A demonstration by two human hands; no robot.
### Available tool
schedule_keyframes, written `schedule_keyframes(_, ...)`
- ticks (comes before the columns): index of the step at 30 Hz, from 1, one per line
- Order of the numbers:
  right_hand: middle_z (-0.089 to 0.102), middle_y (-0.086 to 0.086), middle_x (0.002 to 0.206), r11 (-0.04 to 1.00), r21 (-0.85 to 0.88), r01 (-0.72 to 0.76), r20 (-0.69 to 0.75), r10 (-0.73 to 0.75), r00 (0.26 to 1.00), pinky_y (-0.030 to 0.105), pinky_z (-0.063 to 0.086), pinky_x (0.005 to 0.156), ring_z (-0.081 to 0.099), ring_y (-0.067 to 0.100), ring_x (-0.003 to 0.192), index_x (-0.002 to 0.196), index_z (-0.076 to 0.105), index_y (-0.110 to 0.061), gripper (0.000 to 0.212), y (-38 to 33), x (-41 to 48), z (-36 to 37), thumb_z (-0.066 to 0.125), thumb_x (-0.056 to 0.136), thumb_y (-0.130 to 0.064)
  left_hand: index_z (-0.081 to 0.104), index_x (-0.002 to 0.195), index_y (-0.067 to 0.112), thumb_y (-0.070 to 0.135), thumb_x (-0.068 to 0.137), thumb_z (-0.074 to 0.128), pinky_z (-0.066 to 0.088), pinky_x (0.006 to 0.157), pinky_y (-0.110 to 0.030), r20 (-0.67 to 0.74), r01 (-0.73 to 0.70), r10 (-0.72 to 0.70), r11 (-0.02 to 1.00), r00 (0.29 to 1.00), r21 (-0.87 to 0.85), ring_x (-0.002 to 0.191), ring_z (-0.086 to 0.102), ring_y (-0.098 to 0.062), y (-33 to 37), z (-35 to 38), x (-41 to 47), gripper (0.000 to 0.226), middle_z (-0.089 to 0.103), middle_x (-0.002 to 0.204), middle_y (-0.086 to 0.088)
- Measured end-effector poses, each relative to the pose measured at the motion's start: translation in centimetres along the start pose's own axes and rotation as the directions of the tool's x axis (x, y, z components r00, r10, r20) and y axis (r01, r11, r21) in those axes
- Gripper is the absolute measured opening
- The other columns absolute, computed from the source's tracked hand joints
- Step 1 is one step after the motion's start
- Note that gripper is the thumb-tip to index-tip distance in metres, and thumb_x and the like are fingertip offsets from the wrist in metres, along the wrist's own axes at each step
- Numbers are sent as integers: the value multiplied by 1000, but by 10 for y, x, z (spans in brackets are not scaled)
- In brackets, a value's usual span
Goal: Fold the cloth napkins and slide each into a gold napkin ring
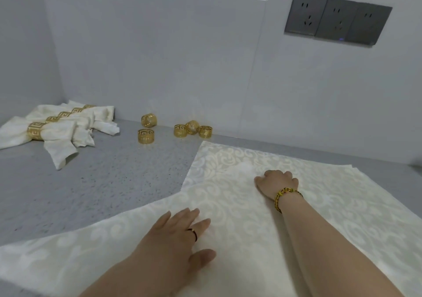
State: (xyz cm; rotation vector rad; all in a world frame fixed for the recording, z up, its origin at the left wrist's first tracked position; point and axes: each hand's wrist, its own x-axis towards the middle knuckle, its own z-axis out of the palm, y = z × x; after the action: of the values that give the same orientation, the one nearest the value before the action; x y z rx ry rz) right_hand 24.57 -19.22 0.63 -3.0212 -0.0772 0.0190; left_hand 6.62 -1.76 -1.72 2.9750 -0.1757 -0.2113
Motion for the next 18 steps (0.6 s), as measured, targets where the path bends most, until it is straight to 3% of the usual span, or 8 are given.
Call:
schedule_keyframes(3, 51, 8, 120, 1000, -29, -6, -12, 6, 1000, 36, 26, 98, 37, 28, 120, 114, 51, -11, 36, -1, 1, 1, 30, 94, -33, -8, 144, 40, 76, 7, -41, -16, 107, -25, 0, 6, -6, 1000, 1000, -14, 135, -19, 3, 0, 3, 2, 146, -18, 153, 13)
schedule_keyframes(8, 47, 8, 126, 1000, -20, -6, -44, 5, 999, 37, 24, 101, 37, 27, 121, 125, 39, -11, 36, -4, -5, 1, 32, 94, -30, -10, 144, 38, 76, 10, -41, -16, 108, -27, 9, -8, 8, 1000, 1000, -13, 139, -20, -5, 0, 2, 1, 143, -19, 153, 11)
schedule_keyframes(13, 39, 8, 135, 999, 5, 42, -114, -42, 993, 43, 19, 107, 32, 26, 127, 138, 27, -14, 47, -14, -30, -3, 36, 91, -17, -9, 145, 35, 82, 19, -34, -15, 110, -28, 9, -18, 18, 1000, 1000, 4, 140, -18, -6, 1, 0, -1, 137, -17, 154, 9)
schedule_keyframes(16, 42, 5, 135, 984, -20, 178, -80, -179, 981, 45, 12, 113, 32, 24, 130, 133, 38, -15, 41, -32, -70, -2, 35, 92, -14, -3, 146, 35, 81, 27, -32, -11, 112, -29, -19, -40, 40, 999, 999, 13, 141, -14, -8, 2, -1, -4, 131, -13, 155, 8)
schedule_keyframes(18, 50, 5, 128, 960, -8, 280, -21, -280, 960, 43, 16, 112, 40, 24, 124, 124, 49, -14, 35, -46, -105, 3, 34, 92, -15, 5, 146, 36, 75, 41, -24, -7, 113, -27, -58, -34, 34, 999, 998, -4, 142, -8, -6, 3, 0, -5, 116, -6, 156, 9)
